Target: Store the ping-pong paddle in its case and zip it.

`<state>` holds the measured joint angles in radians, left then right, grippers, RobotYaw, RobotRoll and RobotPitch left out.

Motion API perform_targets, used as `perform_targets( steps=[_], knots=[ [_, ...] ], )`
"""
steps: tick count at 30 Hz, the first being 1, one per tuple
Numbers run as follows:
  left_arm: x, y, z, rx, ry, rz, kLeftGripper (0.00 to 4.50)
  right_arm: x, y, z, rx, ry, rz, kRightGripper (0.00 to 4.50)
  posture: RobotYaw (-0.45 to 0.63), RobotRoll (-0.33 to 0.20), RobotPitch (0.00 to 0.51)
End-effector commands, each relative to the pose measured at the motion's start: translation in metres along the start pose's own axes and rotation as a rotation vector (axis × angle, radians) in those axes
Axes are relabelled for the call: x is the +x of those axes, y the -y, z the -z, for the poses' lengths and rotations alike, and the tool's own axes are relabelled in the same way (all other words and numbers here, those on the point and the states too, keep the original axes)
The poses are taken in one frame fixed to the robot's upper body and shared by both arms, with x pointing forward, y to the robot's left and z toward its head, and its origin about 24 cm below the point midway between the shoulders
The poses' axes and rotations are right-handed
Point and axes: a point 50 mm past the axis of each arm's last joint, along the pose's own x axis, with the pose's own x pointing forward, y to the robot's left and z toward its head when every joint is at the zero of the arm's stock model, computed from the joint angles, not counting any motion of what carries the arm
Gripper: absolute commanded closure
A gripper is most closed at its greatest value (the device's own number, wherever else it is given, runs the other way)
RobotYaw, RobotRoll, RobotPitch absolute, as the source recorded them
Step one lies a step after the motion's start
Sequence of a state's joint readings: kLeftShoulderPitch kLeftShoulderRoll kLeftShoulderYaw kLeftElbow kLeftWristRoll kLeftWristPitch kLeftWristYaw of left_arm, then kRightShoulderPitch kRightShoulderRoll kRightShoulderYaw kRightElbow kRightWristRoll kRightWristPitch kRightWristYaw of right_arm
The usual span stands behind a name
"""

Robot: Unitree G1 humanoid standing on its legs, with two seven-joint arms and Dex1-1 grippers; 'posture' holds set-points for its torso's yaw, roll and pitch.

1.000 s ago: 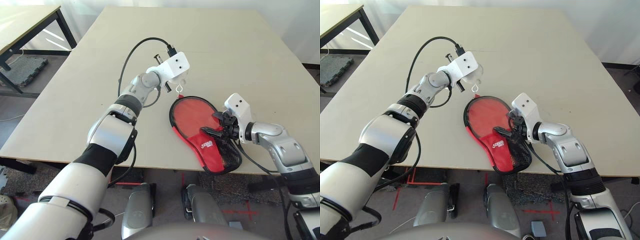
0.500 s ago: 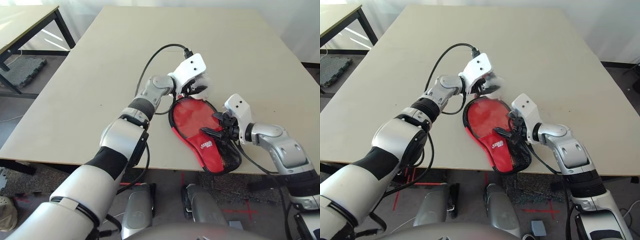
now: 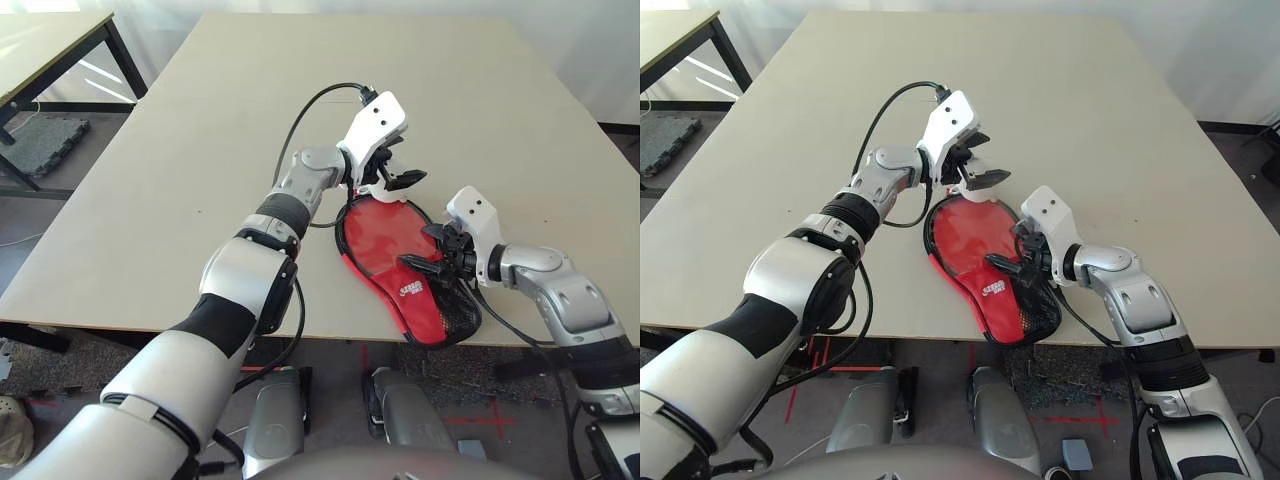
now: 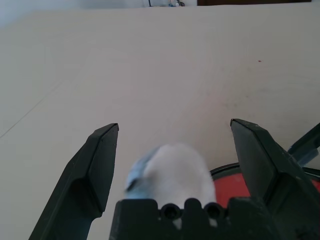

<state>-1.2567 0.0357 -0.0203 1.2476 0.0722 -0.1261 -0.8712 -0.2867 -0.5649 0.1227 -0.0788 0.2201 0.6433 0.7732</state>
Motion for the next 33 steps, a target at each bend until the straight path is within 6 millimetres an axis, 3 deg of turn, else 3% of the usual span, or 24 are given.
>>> perform_targets(
  steps=[1, 9, 17, 26, 33],
  knots=[
    [-0.015, -0.01, -0.006, 0.022, -0.031, 0.068, 0.01, 0.007, -0.006, 0.034, 0.086, -0.141, -0.02, 0.0, -0.03, 0.0, 0.119],
    [-0.051, -0.018, 0.018, 0.009, -0.118, 0.146, 0.01, 0.009, -0.005, 0.033, 0.084, -0.137, -0.025, 0.0, -0.02, 0.0, 0.116],
    [-0.072, 0.003, 0.036, -0.028, -0.168, 0.262, 0.01, 0.008, -0.003, 0.032, 0.077, -0.138, -0.026, 0.0, -0.02, 0.0, 0.115],
    [-0.066, 0.045, 0.056, -0.081, -0.195, 0.288, 0.01, 0.009, -0.001, 0.032, 0.071, -0.138, -0.027, 0.0, -0.02, 0.0, 0.107],
    [-0.058, 0.05, 0.072, -0.113, -0.257, 0.229, 0.01, 0.008, -0.002, 0.032, 0.069, -0.141, -0.028, 0.0, -0.02, 0.0, 0.108]
  ],
)
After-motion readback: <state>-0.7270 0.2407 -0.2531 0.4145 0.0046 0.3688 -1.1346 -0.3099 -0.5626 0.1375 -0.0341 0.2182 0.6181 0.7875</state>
